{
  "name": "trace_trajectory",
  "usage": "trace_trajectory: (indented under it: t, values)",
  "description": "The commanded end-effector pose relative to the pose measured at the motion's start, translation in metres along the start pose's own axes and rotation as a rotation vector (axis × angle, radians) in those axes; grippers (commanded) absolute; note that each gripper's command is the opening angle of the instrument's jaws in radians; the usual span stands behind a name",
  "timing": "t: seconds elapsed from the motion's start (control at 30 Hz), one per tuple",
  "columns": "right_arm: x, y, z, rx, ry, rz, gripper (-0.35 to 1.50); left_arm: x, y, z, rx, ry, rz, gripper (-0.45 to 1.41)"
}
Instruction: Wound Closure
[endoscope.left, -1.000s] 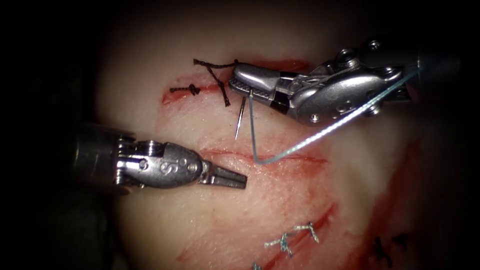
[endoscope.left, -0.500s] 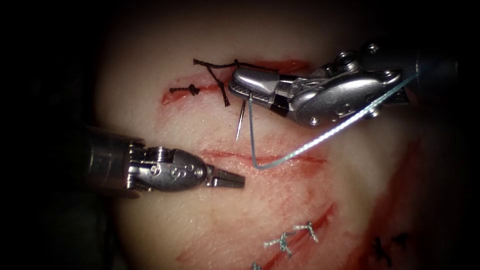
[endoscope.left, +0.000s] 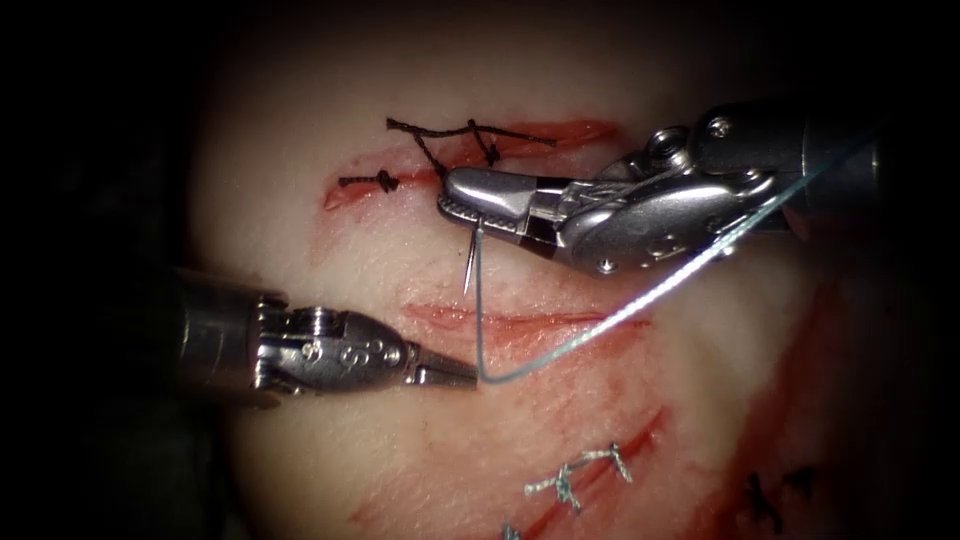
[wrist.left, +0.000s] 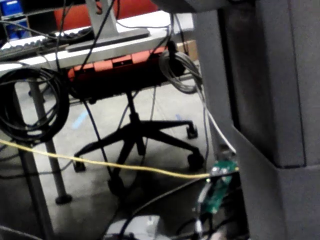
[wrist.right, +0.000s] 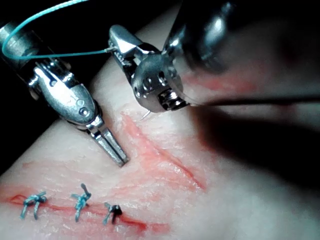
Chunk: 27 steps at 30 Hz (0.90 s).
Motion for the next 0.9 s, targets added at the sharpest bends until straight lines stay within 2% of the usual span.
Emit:
trace_trajectory:
  t: [0.03, 0.33, 0.67, 0.9]
  values:
    - [-0.0003, 0.0000, 0.0010, -0.001, 0.001, -0.008, -0.35, -0.0001, 0.0001, 0.0008, 0.000, 0.000, 0.000, -0.25]
    - [-0.0003, -0.0003, 0.0011, 0.015, -0.002, -0.023, -0.35, 0.0000, 0.0000, 0.0006, -0.008, 0.000, 0.000, -0.18]
    - [-0.0002, -0.0022, 0.0012, 0.034, -0.001, -0.040, -0.35, 0.0001, -0.0001, 0.0005, -0.010, 0.001, -0.007, -0.15]
    - [-0.0002, -0.0018, 0.0013, 0.041, 0.011, -0.036, -0.35, 0.0002, -0.0001, 0.0004, -0.011, 0.001, -0.007, -0.15]
